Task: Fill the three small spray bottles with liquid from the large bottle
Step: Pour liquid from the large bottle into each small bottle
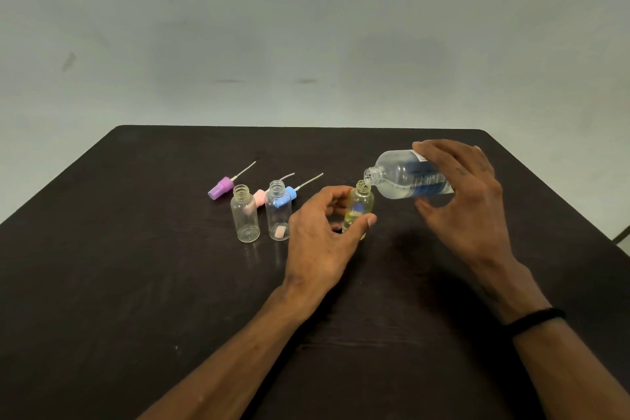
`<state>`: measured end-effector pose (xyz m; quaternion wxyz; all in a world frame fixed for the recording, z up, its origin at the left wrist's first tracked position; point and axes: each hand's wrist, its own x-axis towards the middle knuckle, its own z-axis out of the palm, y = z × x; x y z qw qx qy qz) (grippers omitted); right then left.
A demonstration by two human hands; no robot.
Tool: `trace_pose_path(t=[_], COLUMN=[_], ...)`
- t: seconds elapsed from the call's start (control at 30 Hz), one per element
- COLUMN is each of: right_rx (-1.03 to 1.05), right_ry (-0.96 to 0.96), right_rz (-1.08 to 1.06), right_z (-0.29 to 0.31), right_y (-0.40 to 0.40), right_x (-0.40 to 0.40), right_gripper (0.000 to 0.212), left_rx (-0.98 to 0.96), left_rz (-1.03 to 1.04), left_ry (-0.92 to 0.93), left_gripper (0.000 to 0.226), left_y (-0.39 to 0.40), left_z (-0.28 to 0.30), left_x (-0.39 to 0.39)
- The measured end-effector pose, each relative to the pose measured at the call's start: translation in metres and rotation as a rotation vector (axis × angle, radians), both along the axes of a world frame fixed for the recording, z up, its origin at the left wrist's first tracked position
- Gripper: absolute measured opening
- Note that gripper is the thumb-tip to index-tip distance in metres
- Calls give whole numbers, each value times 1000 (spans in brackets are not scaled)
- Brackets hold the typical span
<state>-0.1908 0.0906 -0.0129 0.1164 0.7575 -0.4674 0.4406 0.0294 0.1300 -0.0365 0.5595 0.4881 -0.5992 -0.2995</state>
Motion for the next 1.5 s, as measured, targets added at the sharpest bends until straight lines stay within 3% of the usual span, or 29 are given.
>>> trace_pose_path(t=[1.5], right_rx=[-6], right_ry=[6], right_rz=[-14], right_z=[0], right_y=[0], right_x=[-1], right_gripper=[81], left_rx=[1], left_rz=[11], left_ry=[-22], left_gripper=[46], left_y=[0], left_z=[0], left_x=[0])
